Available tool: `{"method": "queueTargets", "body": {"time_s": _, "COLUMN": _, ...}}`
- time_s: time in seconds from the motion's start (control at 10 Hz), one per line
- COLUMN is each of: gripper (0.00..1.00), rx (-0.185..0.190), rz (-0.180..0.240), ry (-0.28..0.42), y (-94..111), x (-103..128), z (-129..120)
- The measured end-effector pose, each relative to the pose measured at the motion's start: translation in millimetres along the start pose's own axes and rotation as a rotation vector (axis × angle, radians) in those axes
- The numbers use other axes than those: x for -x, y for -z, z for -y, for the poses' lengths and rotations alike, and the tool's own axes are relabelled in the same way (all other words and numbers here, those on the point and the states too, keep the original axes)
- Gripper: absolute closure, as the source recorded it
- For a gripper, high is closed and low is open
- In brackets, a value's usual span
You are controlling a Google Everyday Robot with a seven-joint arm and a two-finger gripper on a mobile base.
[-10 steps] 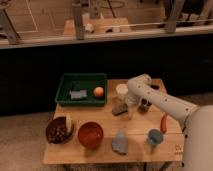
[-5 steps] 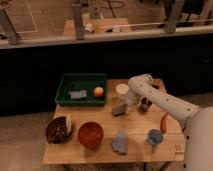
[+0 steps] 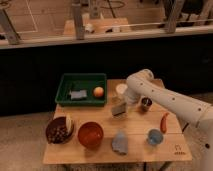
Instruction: Wipe red bowl with eraser
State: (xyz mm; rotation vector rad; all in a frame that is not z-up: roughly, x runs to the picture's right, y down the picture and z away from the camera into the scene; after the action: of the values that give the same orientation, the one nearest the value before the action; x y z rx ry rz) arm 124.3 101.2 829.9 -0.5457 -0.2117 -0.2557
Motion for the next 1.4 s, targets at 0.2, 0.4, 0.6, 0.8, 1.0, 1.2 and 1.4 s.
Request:
{"method": "queueTargets", "body": {"time_s": 0.2, "gripper": 1.00, "rx": -0.021, "rz": -0.035, "ry": 0.033, "y": 32.4, "x": 19.7, "z": -4.3}}
{"method": "queueTargets", "body": {"time_s": 0.4, "gripper": 1.00, "rx": -0.047, "rz": -0.029, "ry": 0.059, "y": 49.4, "x": 41.5, "z": -7.7}}
{"method": "queueTargets", "body": {"time_s": 0.6, "gripper": 1.00, "rx": -0.063, "rz": -0.036, "ry": 0.055, "y": 51.9, "x": 47.2, "z": -9.2}}
{"method": "queueTargets", "body": {"time_s": 0.8, "gripper": 1.00, "rx": -0.064, "rz": -0.037, "ry": 0.055, "y": 51.9, "x": 47.0, "z": -8.9}}
{"method": "queueTargets", "body": {"time_s": 1.0, "gripper": 1.00, "rx": -0.065, "rz": -0.043, "ry": 0.064, "y": 50.9, "x": 48.4, "z": -10.4}}
{"method": "queueTargets", "body": {"time_s": 1.2, "gripper": 1.00, "rx": -0.067, "rz": -0.049, "ry": 0.115, "y": 47.0, "x": 71.9, "z": -16.8}}
{"method": "queueTargets", "body": {"time_s": 1.4, "gripper": 1.00, "rx": -0.062, "rz": -0.047, "ry": 0.173, "y": 37.3, "x": 94.5, "z": -28.5}}
